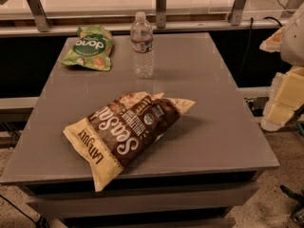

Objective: Pick brown chip bag

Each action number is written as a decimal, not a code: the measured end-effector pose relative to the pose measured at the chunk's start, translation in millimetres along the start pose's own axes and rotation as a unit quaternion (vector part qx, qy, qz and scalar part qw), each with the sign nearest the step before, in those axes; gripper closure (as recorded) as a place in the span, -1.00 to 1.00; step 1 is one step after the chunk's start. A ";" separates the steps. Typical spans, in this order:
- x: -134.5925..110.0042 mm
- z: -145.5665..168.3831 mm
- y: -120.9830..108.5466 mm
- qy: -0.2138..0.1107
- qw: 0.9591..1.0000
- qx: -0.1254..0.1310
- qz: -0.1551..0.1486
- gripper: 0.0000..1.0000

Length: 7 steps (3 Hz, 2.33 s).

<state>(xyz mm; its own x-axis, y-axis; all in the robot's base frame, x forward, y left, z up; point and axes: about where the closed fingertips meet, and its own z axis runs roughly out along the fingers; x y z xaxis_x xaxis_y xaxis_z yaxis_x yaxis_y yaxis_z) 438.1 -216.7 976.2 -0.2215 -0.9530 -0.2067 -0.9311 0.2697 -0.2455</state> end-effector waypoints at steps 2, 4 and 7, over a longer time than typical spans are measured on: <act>-30.4 5.3 4.5 -0.026 0.998 -0.005 -0.051 -1.00; -167.8 30.7 28.5 -0.127 0.967 -0.031 -0.220 -1.00; -241.0 119.5 79.6 -0.106 0.939 -0.113 -0.308 -1.00</act>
Offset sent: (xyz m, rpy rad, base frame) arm 0.0087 0.0792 -0.0053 0.0534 -0.0261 0.2932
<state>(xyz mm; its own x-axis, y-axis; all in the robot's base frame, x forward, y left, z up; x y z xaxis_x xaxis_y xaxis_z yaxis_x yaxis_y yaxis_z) 452.0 51.0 893.3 0.4197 -0.8628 -0.2817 -0.9065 -0.3828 -0.1781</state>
